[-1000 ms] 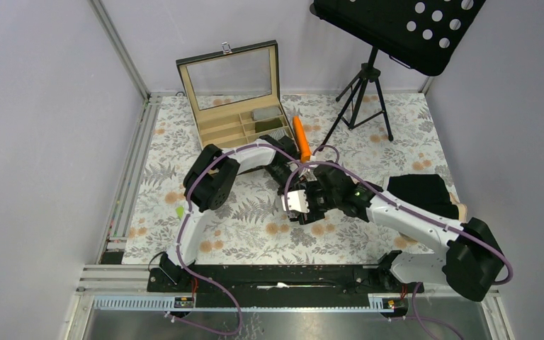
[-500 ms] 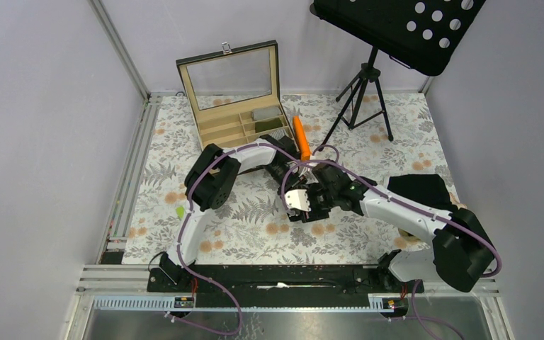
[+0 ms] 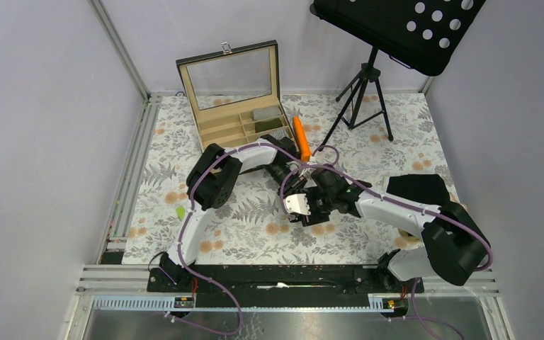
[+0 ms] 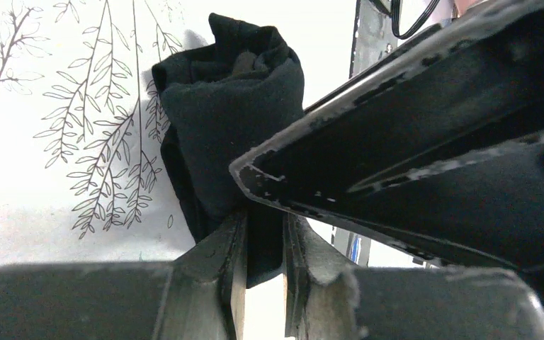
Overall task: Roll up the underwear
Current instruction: Roll the underwear to the center of the board.
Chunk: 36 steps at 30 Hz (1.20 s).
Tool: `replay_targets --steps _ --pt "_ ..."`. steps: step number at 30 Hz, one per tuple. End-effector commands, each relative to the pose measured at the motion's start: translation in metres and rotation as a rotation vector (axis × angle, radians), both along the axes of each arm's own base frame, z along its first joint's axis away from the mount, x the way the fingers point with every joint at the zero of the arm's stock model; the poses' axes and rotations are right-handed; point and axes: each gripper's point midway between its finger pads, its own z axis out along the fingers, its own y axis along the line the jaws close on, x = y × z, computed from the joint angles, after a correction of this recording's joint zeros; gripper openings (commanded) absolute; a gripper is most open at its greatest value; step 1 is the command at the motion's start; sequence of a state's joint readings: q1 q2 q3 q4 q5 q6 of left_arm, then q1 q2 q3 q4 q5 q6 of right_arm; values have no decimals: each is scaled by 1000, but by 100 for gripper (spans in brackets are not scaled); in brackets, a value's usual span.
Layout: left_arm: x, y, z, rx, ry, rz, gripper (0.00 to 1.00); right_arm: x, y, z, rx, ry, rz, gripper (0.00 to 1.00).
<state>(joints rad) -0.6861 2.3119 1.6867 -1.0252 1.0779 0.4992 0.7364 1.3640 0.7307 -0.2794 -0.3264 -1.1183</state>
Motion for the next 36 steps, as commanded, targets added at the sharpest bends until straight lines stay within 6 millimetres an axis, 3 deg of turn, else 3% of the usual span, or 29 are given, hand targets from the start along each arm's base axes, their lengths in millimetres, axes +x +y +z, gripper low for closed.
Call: replay_targets --steps 1,5,8,11,15,20,24,26,28,29,33,36 --pt "-1 16 -36 128 -36 -40 0 2 2 -12 13 -10 26 66" --pt "2 16 -34 132 -49 -37 0 -12 -6 -28 -15 30 56 60" --pt "5 18 -32 143 -58 -28 1 -22 -13 -36 -46 83 50 32" --pt "20 24 -23 149 -124 -1 14 -34 -21 -40 -79 162 32 9" --pt "71 30 28 91 -377 140 36 -40 -26 -41 -79 293 -33 1" --pt "121 49 105 22 -742 338 41 -31 -33 -41 -71 464 -145 1" --pt "145 86 158 6 -1087 606 47 -24 -39 -48 -81 604 -234 2" --pt "139 100 184 -81 -1227 688 59 -20 -42 -52 -85 643 -266 2" --pt "120 100 201 -186 -1310 666 75 -15 -44 -57 -86 666 -295 2" --pt "113 97 203 -187 -1337 650 78 -14 -44 -58 -88 674 -304 2" --pt "70 74 177 -174 -1359 388 73 -5 -45 -64 -90 693 -336 3" --pt "52 66 165 -225 -1378 278 72 5 -45 -66 -84 699 -366 3"
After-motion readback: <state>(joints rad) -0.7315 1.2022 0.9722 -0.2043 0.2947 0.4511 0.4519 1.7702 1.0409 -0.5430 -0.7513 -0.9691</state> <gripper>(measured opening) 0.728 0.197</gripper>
